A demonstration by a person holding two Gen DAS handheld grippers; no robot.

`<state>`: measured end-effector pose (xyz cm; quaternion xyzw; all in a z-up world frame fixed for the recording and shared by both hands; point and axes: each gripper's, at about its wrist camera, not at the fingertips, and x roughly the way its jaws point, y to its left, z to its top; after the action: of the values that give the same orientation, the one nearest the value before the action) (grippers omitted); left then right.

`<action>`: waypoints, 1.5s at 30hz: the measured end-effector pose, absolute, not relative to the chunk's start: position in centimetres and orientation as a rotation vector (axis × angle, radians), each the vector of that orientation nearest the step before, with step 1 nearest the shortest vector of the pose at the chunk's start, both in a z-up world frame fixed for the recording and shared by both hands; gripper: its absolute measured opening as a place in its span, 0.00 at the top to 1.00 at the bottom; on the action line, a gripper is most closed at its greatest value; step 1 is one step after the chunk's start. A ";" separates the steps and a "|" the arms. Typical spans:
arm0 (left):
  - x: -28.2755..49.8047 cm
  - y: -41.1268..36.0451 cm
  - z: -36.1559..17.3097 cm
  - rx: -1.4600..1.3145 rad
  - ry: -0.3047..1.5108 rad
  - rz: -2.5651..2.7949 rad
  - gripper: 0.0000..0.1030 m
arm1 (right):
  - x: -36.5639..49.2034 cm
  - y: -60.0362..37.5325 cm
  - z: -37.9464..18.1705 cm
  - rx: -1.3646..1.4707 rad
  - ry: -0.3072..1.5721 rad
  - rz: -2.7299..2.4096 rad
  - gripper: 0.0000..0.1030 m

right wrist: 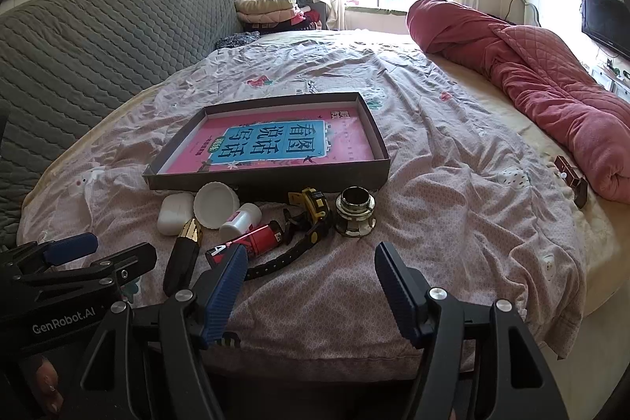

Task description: Organize rigid objects

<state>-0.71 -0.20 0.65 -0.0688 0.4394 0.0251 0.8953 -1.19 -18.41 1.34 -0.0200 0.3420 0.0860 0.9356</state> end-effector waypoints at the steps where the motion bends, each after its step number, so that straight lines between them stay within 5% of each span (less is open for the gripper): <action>1: -0.7 -0.2 0.7 -0.142 0.910 0.053 0.21 | -1.2 -18.5 1.4 -0.040 0.699 0.177 0.36; 45: -0.5 0.1 -0.2 -0.167 0.938 0.043 0.21 | -1.2 -18.5 1.6 -0.040 0.692 0.172 0.36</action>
<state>-0.51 0.11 -0.17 -0.0802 0.4516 0.0206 0.8884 -1.18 -18.54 1.55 -0.0193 0.3386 0.0842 0.9370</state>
